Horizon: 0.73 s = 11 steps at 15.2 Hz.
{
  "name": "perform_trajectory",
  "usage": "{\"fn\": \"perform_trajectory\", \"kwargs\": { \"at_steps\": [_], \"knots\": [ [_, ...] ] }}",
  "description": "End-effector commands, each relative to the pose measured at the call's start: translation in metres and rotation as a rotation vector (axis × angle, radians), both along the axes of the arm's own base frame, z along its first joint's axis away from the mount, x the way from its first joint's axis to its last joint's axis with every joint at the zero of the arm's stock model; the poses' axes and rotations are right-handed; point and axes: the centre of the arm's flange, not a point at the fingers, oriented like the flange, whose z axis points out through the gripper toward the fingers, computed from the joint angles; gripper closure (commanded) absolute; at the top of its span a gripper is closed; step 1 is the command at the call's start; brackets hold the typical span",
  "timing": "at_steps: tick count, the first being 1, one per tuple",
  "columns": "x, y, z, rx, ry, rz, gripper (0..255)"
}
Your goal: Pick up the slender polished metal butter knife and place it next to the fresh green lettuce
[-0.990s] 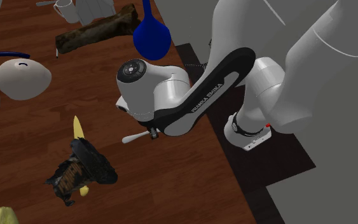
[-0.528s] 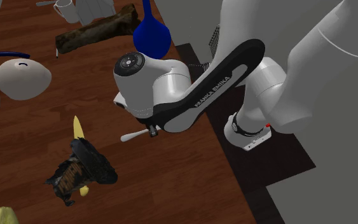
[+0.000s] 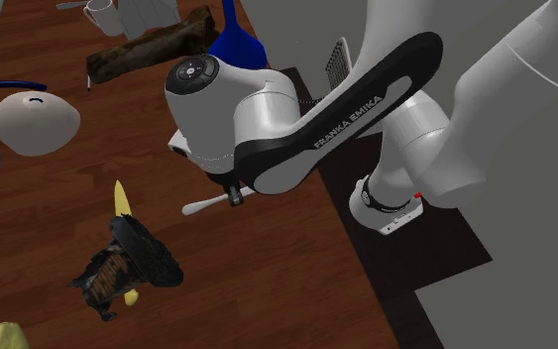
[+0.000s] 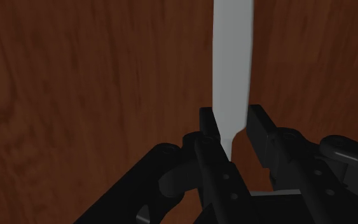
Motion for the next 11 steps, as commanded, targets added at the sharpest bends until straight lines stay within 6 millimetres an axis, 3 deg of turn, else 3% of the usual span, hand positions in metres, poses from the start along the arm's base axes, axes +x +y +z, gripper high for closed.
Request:
{"fn": "perform_trajectory", "kwargs": {
  "at_steps": [1, 11],
  "knots": [
    [0.0, 0.0, 0.01, 0.0, 0.001, 0.0, 255],
    [0.0, 0.0, 0.063, 0.0, 0.001, 0.0, 255]
  ]
}}
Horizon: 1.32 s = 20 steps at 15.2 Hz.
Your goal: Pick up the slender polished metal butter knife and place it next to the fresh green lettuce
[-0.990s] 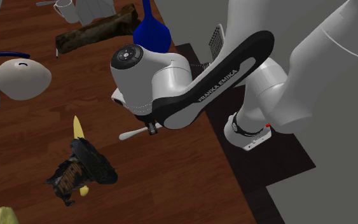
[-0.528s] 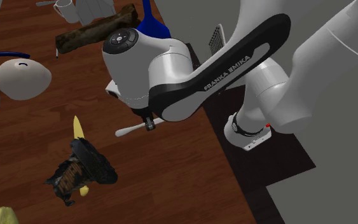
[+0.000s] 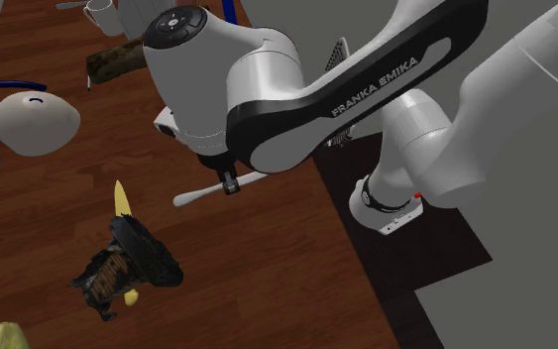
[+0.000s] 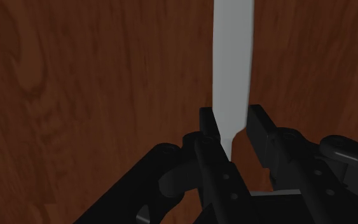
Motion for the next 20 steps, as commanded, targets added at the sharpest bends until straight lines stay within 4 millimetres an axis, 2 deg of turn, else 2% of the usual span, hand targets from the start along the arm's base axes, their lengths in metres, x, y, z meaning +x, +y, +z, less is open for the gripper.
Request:
{"fn": "perform_trajectory", "kwargs": {
  "at_steps": [1, 10, 20],
  "knots": [
    [0.0, 0.0, 0.01, 0.0, 0.001, 0.0, 255],
    [0.0, 0.0, 0.057, 0.0, 0.001, 0.0, 255],
    [0.08, 0.105, 0.058, 0.0, 0.001, 0.0, 255]
  ]
}}
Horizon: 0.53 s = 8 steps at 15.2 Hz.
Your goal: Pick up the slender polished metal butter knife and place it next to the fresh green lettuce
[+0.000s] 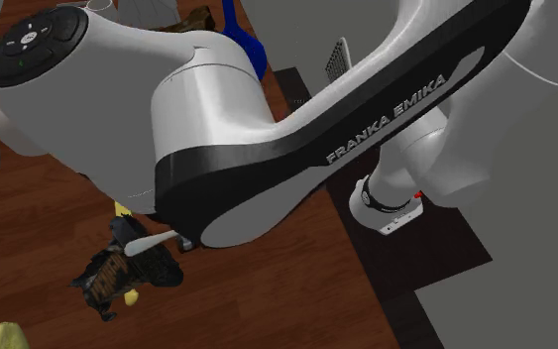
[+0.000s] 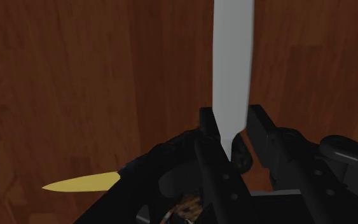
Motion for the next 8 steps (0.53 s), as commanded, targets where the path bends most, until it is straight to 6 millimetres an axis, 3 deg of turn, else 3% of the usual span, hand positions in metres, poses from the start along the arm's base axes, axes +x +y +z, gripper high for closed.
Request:
{"fn": "perform_trajectory", "kwargs": {
  "at_steps": [1, 8],
  "knots": [
    [0.015, 0.02, -0.002, 0.001, 0.0, -0.001, 255],
    [0.071, 0.094, -0.002, 0.001, 0.0, -0.001, 255]
  ]
}}
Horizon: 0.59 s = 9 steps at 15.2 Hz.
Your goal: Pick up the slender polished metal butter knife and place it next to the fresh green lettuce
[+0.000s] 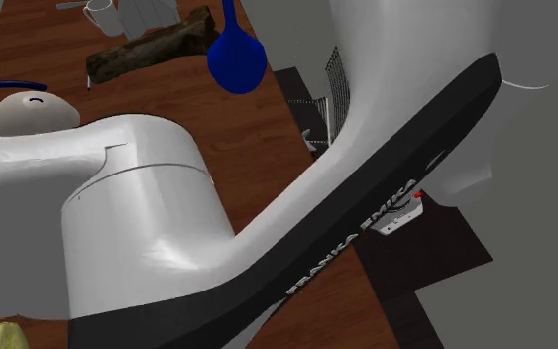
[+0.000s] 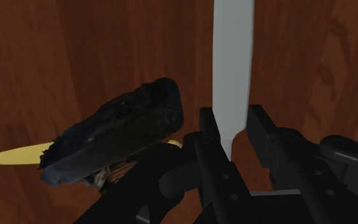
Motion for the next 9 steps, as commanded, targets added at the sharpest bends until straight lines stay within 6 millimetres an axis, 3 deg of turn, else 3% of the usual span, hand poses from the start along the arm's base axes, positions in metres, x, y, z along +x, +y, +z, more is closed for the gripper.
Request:
{"fn": "perform_trajectory", "kwargs": {
  "at_steps": [1, 9],
  "knots": [
    [0.017, 0.019, 0.0, 0.001, 0.0, -0.001, 255],
    [0.081, 0.103, 0.0, 0.001, 0.0, -0.001, 255]
  ]
}}
